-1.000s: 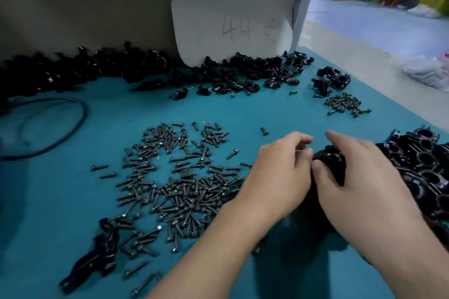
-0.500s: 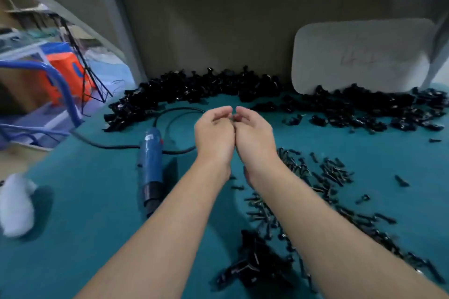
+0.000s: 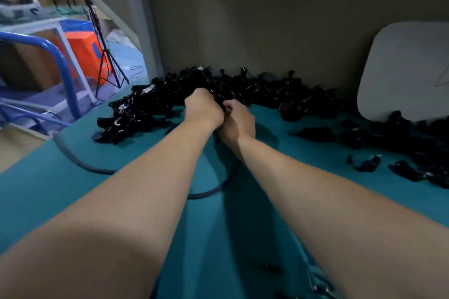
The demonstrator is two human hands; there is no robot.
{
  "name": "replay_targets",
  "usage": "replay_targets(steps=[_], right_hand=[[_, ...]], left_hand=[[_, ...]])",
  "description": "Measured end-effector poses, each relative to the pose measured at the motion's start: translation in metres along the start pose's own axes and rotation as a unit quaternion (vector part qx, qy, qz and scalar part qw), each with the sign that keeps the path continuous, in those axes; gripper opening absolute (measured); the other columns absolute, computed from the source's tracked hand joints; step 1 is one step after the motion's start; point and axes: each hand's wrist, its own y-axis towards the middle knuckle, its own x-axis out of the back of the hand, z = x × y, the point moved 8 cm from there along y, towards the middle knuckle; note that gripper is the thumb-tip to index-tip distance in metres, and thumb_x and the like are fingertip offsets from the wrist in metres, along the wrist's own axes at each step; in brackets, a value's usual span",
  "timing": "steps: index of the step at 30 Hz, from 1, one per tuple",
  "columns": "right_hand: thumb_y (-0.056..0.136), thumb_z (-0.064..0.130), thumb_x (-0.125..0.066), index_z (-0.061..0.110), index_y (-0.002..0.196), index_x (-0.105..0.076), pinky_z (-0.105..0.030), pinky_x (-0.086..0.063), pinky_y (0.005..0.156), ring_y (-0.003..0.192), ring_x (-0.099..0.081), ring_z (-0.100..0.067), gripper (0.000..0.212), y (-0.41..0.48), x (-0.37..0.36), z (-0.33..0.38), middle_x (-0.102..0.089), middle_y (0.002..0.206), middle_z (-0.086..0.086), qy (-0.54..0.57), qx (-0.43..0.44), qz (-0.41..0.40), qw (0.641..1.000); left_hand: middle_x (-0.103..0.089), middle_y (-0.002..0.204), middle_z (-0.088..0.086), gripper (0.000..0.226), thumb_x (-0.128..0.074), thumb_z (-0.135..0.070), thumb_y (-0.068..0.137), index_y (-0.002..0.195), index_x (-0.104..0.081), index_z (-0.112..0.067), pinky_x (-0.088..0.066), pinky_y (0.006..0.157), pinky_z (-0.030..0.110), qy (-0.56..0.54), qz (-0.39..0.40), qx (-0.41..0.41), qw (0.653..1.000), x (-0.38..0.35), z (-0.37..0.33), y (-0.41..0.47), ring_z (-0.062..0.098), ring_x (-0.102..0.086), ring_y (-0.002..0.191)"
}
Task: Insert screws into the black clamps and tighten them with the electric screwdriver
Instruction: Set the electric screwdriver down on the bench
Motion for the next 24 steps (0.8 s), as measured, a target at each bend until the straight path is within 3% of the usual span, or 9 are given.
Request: replay_targets(steps=[3, 5, 8, 11, 15, 18, 20, 22, 24], right_hand=[[0.095, 0.015, -0.047, 0.018, 0.111, -0.062, -0.037, -0.042, 0.088, 0.122, -0.048, -0.033, 0.022, 0.021, -0.015, -0.003, -0.066, 0.113, -0.010, -0.151, 0.028, -0.010, 0.988], [0.095, 0.015, -0.048, 0.019, 0.115, -0.065, -0.038, -0.043, 0.091, 0.122, -0.050, -0.033, 0.027, 0.033, -0.018, -0.005, -0.066, 0.116, -0.010, -0.136, 0.014, -0.022, 0.990], [0.097, 0.021, -0.051, 0.025, 0.111, -0.071, -0.033, -0.046, 0.087, 0.110, -0.059, -0.028, 0.025, 0.047, -0.014, -0.012, -0.069, 0.116, -0.006, -0.057, -0.024, -0.056, 0.997], [0.099, 0.029, -0.056, 0.023, 0.098, -0.069, -0.029, -0.040, 0.075, 0.098, -0.061, -0.023, 0.014, 0.043, -0.006, -0.009, -0.071, 0.103, -0.001, -0.023, 0.010, -0.097, 0.995], [0.104, 0.031, -0.053, 0.019, 0.120, -0.069, -0.018, -0.032, 0.079, 0.104, -0.058, -0.022, 0.025, 0.026, 0.014, -0.006, -0.053, 0.116, -0.005, 0.006, 0.053, -0.121, 0.991], [0.103, 0.028, -0.055, 0.017, 0.117, -0.070, -0.023, -0.042, 0.084, 0.102, -0.060, -0.018, 0.023, 0.001, 0.044, 0.007, -0.062, 0.118, -0.005, 0.044, 0.079, -0.145, 0.985], [0.103, 0.022, -0.055, 0.015, 0.114, -0.069, -0.033, -0.049, 0.095, 0.105, -0.062, -0.019, 0.019, -0.024, 0.065, 0.015, -0.069, 0.114, -0.002, 0.092, 0.080, -0.140, 0.983], [0.103, 0.014, -0.055, 0.015, 0.107, -0.070, -0.040, -0.052, 0.100, 0.105, -0.065, -0.020, 0.015, -0.058, 0.079, 0.014, -0.072, 0.110, -0.004, 0.213, 0.041, -0.096, 0.972], [0.103, 0.009, -0.056, 0.009, 0.109, -0.071, -0.036, -0.057, 0.096, 0.101, -0.068, -0.020, 0.016, -0.103, 0.086, 0.011, -0.074, 0.111, -0.011, 0.342, 0.002, -0.030, 0.939]], left_hand=[[-0.068, 0.126, 0.019, 0.029, -0.054, -0.007, 0.101, 0.126, -0.067, -0.002, -0.053, 0.096, 0.033, 0.113, 0.067, -0.028, 0.991, -0.019, 0.003, 0.030, 0.034, -0.064, 0.121], [-0.069, 0.126, 0.020, 0.029, -0.053, -0.004, 0.100, 0.124, -0.068, 0.001, -0.054, 0.102, 0.040, 0.110, 0.079, -0.047, 0.990, -0.025, 0.008, 0.047, 0.036, -0.065, 0.119], [-0.074, 0.111, 0.022, 0.018, -0.060, -0.006, 0.097, 0.107, -0.074, 0.000, -0.059, 0.095, 0.048, 0.055, 0.076, -0.046, 0.995, -0.028, 0.017, 0.060, 0.036, -0.071, 0.106], [-0.073, 0.108, 0.020, 0.013, -0.061, -0.010, 0.096, 0.101, -0.073, -0.006, -0.059, 0.095, 0.043, 0.024, 0.068, -0.048, 0.996, -0.025, 0.019, 0.059, 0.034, -0.070, 0.105], [-0.068, 0.084, 0.003, 0.016, -0.061, -0.005, 0.091, 0.091, -0.060, -0.020, -0.059, 0.090, 0.035, -0.028, 0.039, -0.094, 0.994, -0.013, 0.003, 0.039, 0.021, -0.064, 0.086], [-0.062, 0.083, -0.002, 0.025, -0.070, -0.011, 0.090, 0.112, -0.061, -0.018, -0.048, 0.069, 0.018, -0.052, 0.030, -0.169, 0.984, 0.003, -0.021, 0.003, 0.014, -0.057, 0.079], [-0.063, 0.091, -0.001, 0.030, -0.072, -0.012, 0.089, 0.118, -0.066, -0.012, -0.043, 0.072, 0.018, -0.029, 0.032, -0.224, 0.974, 0.017, -0.040, -0.028, 0.017, -0.059, 0.085], [-0.066, 0.094, -0.003, 0.027, -0.074, -0.006, 0.088, 0.113, -0.068, -0.013, -0.049, 0.082, 0.022, -0.068, 0.062, -0.227, 0.970, 0.025, -0.047, -0.065, 0.017, -0.063, 0.090], [-0.070, 0.091, -0.012, 0.027, -0.076, -0.003, 0.085, 0.104, -0.069, -0.021, -0.052, 0.086, 0.021, -0.129, 0.065, -0.207, 0.968, 0.034, -0.041, -0.109, 0.010, -0.067, 0.089]])
